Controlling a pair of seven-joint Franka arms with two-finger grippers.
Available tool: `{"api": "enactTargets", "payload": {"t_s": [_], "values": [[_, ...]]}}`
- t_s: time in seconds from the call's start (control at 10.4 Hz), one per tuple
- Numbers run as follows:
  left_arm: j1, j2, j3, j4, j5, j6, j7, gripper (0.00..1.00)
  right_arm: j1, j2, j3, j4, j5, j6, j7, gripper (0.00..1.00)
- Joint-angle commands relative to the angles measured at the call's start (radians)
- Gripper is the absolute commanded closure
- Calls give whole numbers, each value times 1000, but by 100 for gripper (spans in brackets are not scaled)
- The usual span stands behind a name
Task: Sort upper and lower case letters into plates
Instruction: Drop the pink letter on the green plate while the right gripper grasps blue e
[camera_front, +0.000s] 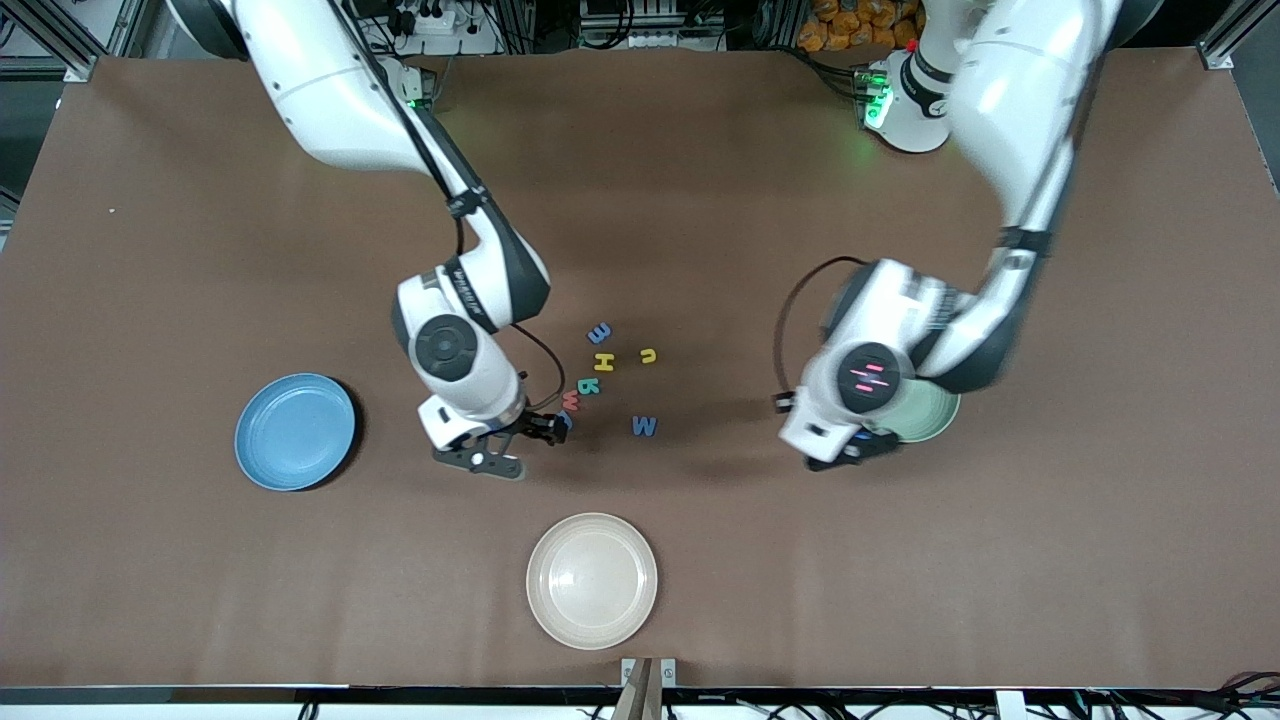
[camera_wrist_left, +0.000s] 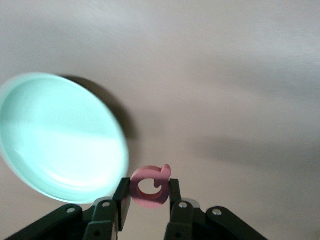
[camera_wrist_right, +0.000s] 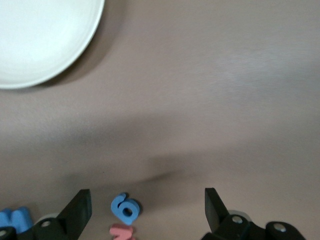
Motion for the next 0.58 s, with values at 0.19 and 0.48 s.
{"api": "enactTargets", "payload": {"t_s": [0.19, 0.48], "values": [[49, 6, -5, -111, 33, 9, 146, 92, 28, 62, 12, 31, -50, 67, -160, 0], [83, -17, -5, -276, 57, 176, 146, 92, 44, 60, 14, 17, -50, 58, -165, 0]]}}
